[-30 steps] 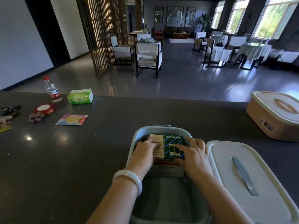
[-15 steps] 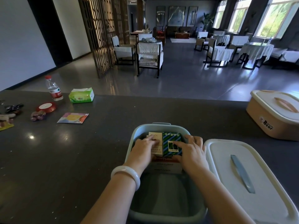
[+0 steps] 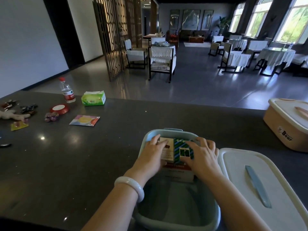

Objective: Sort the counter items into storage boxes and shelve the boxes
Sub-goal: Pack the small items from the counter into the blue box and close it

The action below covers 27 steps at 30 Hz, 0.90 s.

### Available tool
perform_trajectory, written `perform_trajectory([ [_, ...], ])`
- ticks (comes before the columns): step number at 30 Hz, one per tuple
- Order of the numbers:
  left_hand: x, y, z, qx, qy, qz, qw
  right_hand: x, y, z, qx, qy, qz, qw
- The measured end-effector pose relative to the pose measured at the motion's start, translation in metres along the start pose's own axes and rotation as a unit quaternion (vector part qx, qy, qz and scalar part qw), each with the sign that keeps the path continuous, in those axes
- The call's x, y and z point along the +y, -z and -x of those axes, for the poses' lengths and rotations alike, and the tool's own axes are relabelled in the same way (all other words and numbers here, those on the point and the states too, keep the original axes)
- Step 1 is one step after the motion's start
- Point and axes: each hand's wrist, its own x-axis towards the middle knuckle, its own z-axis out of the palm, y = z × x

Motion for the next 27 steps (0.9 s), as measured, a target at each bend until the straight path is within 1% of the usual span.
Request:
perform_trajectory([
  [4, -0.013, 0.029, 0.01, 0.096, -0.011, 0.039, 0.995, -0.029, 0.015, -0.024, 0.008, 0.061, -0.013, 0.998],
  [6, -0.03, 0.047, 0.017, 0.107, 0.014, 0.044, 0.993, -0.051, 0.015, -0.039, -0.014, 0.101, -0.027, 0.994],
  [9, -0.066, 0.073, 0.027, 0.083, 0.074, -0.02, 0.994, -0.092, 0.001, -0.062, -0.063, 0.148, -0.03, 0.987],
  [12, -0.105, 0.097, 0.032, 0.03, 0.147, -0.072, 0.986, -0.136, -0.021, -0.083, -0.127, 0.179, -0.011, 0.976],
  [14, -0.134, 0.112, 0.032, -0.005, 0.176, -0.097, 0.98, -0.163, -0.037, -0.098, -0.165, 0.19, -0.012, 0.968],
  [16, -0.164, 0.125, 0.03, -0.028, 0.194, -0.124, 0.973, -0.189, -0.052, -0.113, -0.206, 0.189, -0.02, 0.96],
  [19, -0.21, 0.145, 0.025, -0.044, 0.211, -0.139, 0.967, -0.23, -0.077, -0.137, -0.244, 0.188, -0.008, 0.951],
  [24, -0.288, 0.178, 0.005, -0.055, 0.225, -0.161, 0.959, -0.293, -0.12, -0.179, -0.273, 0.17, -0.006, 0.947],
  [27, -0.328, 0.191, -0.01, -0.058, 0.215, -0.162, 0.961, -0.321, -0.144, -0.202, -0.284, 0.154, -0.011, 0.946],
])
